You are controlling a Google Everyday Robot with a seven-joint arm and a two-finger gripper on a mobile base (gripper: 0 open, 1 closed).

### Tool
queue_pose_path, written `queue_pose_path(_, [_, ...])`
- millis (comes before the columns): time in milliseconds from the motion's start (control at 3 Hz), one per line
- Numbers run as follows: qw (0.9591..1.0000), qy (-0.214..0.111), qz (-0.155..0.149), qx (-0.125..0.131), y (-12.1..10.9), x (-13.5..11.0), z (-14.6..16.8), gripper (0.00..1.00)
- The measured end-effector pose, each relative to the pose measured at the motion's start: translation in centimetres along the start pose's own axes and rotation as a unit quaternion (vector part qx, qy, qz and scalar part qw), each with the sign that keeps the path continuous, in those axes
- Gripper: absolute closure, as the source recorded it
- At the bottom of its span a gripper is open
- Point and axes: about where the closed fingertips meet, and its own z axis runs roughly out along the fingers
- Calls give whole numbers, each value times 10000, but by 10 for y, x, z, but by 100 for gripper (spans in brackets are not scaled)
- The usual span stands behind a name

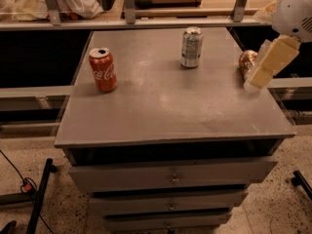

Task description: Knock 7up can over

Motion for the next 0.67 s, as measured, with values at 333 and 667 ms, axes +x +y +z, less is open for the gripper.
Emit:
queue_pose_path(333, [9992,-359,192,50,-33,-25,23,0])
queue_pose_path(667, [9976,-273,559,294,-59,-53,44,0])
